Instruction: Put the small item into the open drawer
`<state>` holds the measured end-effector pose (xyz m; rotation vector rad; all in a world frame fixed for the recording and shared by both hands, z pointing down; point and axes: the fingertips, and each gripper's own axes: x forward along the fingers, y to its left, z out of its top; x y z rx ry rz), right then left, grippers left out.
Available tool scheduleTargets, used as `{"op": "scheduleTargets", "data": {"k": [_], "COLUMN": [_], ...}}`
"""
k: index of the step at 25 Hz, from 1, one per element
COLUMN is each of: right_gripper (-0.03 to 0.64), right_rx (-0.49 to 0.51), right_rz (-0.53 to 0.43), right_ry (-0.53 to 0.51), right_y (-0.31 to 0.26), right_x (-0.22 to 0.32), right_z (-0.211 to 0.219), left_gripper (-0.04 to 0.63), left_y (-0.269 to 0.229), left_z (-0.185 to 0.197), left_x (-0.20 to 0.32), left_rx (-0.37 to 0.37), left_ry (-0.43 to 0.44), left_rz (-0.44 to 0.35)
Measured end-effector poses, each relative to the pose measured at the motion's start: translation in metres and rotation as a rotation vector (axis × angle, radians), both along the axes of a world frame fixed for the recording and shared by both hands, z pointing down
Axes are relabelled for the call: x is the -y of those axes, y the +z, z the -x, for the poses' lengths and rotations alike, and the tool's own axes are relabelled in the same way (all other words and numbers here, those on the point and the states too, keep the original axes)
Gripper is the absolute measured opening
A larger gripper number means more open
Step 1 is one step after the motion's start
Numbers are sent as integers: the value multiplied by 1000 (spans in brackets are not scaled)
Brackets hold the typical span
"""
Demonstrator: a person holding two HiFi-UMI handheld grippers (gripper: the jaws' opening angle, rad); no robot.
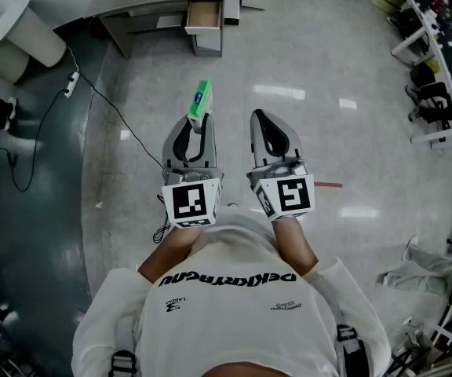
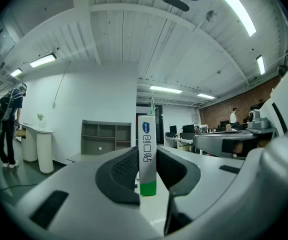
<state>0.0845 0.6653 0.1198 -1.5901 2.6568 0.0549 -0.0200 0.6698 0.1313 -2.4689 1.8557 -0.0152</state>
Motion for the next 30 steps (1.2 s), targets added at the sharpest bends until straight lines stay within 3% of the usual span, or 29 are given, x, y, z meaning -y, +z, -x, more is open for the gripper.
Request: {"op": "scheduleTargets", "data": {"k": [5, 16, 22, 30], "right_gripper": [28, 29, 29, 28], "right_rx": [50, 14, -4, -26], "right_rz": [35, 45, 54, 56], "right_ry": [-17, -15, -4, 44], "right_y": [13, 34, 42, 38], "right_x": [-4, 20, 96, 247], "right_z": [-24, -23, -12, 23], "left_gripper": [97, 97, 97, 97], "left_y": [10, 37, 44, 37], "left_z": [-23, -26, -14, 21], "left_x": [-9, 13, 93, 254], "left_rx": [16, 32, 18, 33], "left_ry": [-15, -11, 3, 57], "left_rz": [8, 52, 50, 51]}}
